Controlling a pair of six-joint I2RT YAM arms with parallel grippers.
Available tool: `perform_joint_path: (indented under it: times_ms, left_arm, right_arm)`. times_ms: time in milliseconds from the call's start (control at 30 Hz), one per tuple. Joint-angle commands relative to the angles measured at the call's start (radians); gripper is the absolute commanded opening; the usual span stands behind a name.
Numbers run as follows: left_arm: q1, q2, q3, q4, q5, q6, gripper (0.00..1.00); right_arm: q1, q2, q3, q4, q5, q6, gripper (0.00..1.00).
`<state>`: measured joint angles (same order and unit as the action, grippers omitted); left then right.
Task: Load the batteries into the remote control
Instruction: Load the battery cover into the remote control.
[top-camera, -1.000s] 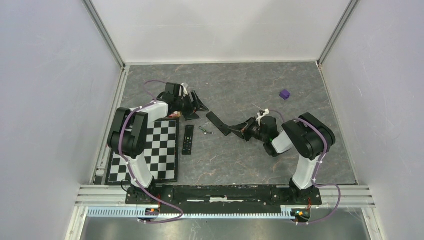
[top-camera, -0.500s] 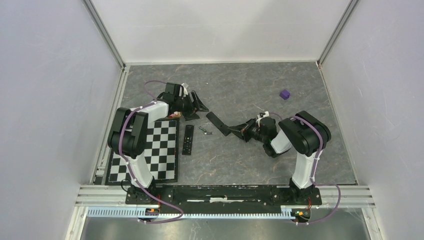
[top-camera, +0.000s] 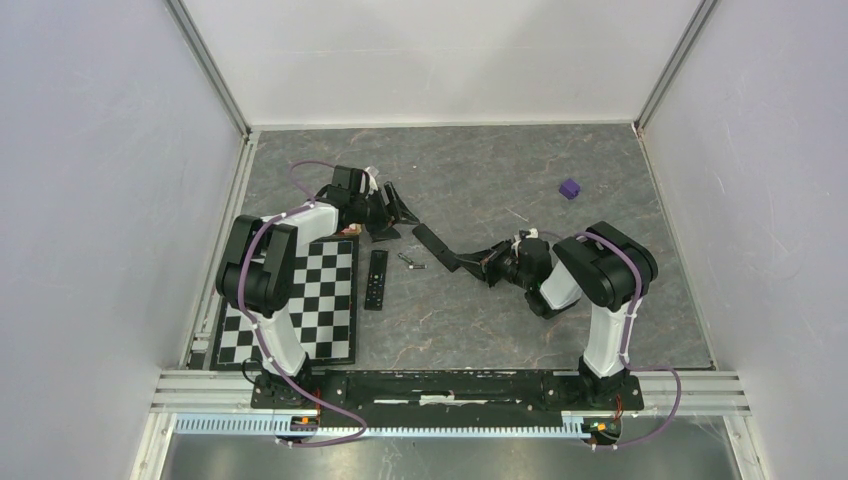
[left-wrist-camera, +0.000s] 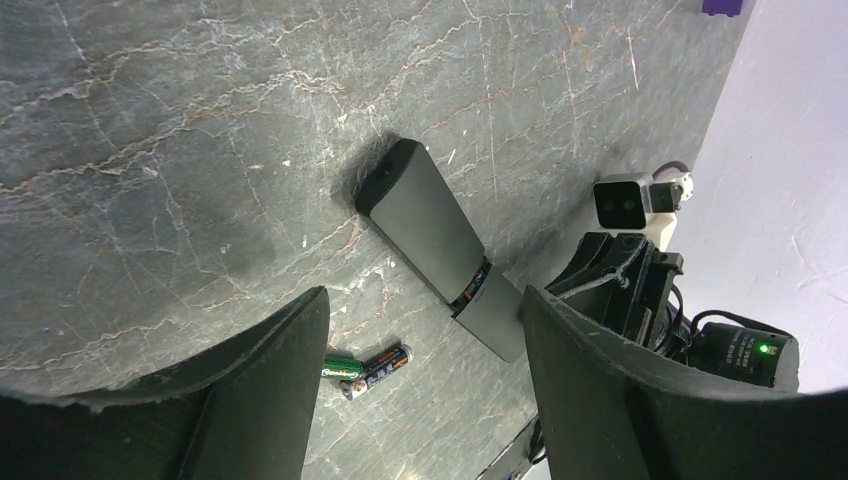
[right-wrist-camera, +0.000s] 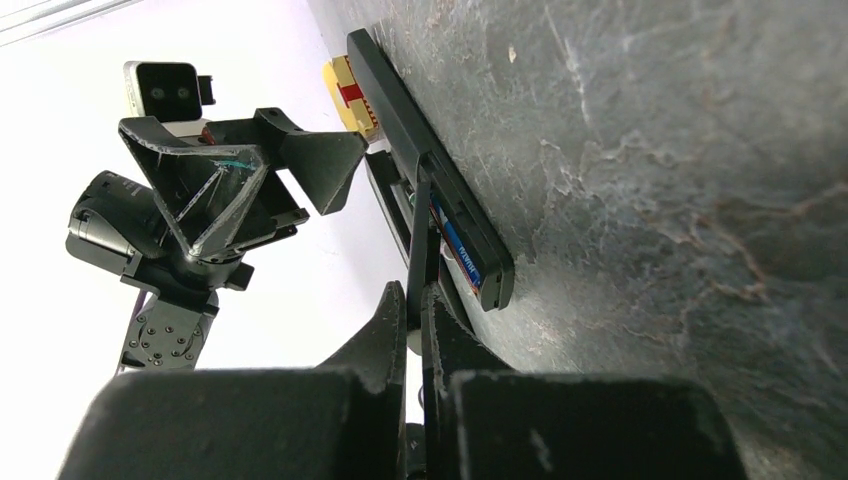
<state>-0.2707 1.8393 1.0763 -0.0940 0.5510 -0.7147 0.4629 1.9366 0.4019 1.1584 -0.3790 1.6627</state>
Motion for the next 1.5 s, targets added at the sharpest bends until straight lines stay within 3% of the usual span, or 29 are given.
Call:
perform_joint_path:
  times_ms: [0,833,1133,1467]
  left_arm:
    - [-0.004,-0.007,0.019,0.027,-0.004,0.038,0.76]
    - [-0.004,0.001,0.024,0.019,-0.002,0.047,0.76]
    - [-0.004,0.006,0.028,0.01,-0.011,0.05,0.76]
    - [-0.003,0.005,0.028,0.006,-0.01,0.05,0.76]
  right_arm:
    - [0.003,-0.003,-0.013,-0.014,0.035,0.023,0.03]
    - [-0.001,0.032,0.027,0.106,0.068,-0.044,0.0]
    - [-0.013,0.036,0.041,0.044,0.044,-0.069,0.0]
    - [-0.031,0.03,0.108,-0.126,0.002,-0.124,0.22]
